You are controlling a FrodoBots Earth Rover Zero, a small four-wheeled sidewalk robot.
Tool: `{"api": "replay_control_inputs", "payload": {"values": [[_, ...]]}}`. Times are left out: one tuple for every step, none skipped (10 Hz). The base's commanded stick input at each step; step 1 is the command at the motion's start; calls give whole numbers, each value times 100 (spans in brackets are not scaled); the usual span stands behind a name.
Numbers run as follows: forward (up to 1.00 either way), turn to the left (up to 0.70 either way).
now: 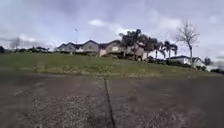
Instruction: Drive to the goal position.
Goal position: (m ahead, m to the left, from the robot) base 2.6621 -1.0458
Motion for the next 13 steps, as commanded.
{"api": "replay_control_inputs", "payload": {"values": [[70, -35], [70, -35], [70, -35], [70, -35], [70, -35], [70, -35], [70, -35], [70, -35], [70, -35], [70, -35], [70, -35], [70, -35], [70, -35]]}}
